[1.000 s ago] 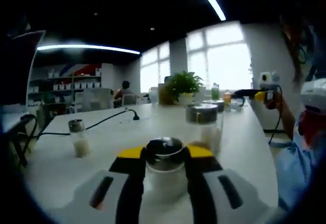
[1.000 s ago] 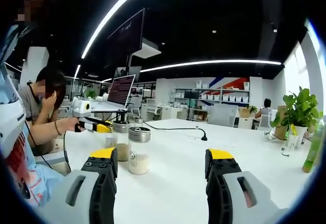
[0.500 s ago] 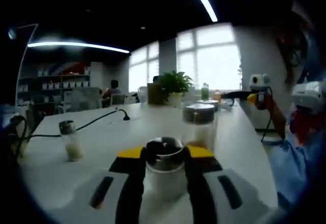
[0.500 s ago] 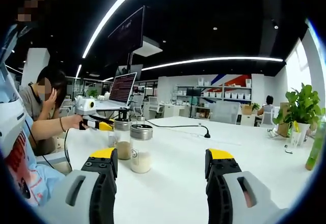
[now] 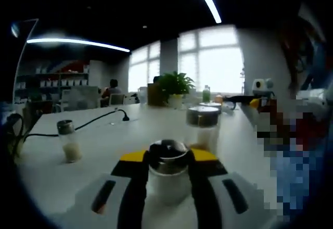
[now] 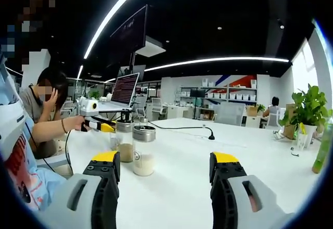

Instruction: Rotate the seasoning bottle until the label or dispensing opening points toward the visible target arrow and the bottle remains upright within the marked orientation range

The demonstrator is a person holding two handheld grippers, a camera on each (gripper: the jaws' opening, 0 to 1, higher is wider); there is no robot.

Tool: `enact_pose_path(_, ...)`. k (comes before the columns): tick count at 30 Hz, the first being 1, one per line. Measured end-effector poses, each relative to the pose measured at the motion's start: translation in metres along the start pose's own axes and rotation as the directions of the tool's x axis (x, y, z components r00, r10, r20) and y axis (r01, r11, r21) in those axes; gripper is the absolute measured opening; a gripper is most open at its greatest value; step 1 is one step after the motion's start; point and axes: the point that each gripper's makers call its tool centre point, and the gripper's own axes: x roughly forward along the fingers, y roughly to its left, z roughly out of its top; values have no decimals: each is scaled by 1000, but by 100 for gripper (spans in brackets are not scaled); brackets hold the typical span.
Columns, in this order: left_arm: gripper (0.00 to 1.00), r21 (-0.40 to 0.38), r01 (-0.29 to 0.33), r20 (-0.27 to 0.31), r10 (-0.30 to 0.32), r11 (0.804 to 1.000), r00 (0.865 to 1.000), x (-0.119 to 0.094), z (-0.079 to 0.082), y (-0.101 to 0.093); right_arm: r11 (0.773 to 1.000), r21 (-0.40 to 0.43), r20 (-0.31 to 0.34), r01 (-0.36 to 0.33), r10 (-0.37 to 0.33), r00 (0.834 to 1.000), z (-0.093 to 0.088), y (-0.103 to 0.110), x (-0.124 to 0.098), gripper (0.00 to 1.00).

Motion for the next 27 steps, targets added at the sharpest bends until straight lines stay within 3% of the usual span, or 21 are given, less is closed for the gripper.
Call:
enact_pose_path(8,39,-28,-25,15,26,999,1000,1,-2,-2,1000,-6,-14,7,-7,1000,-2,-1,-1,71)
enact_pose_path(11,46,-16,-53,40,53,998,998,-1,1,-3,1000,-6,-15,6,-6,1000,-3,-1,-1,71)
enact_pose_path(16,48,-22,-75,76,77,997,994,-2,13,-5,1000,-5,-13,5,-5,1000,-3,-1,-1,71)
enact_pose_path(19,48,-16,-103,71,104,995,992,-2,13,-4,1000,-5,-15,10,-10,1000,-4,-1,-2,71)
enact_pose_path(23,49,-1,-175,1,175,985,985,-4,2,-8,1000,-12,-3,19,-19,1000,0,-2,-4,71)
enact_pose_path(27,50,-78,-228,17,230,971,973,-5,4,-11,1000,7,-7,16,-16,1000,-3,-2,-3,71)
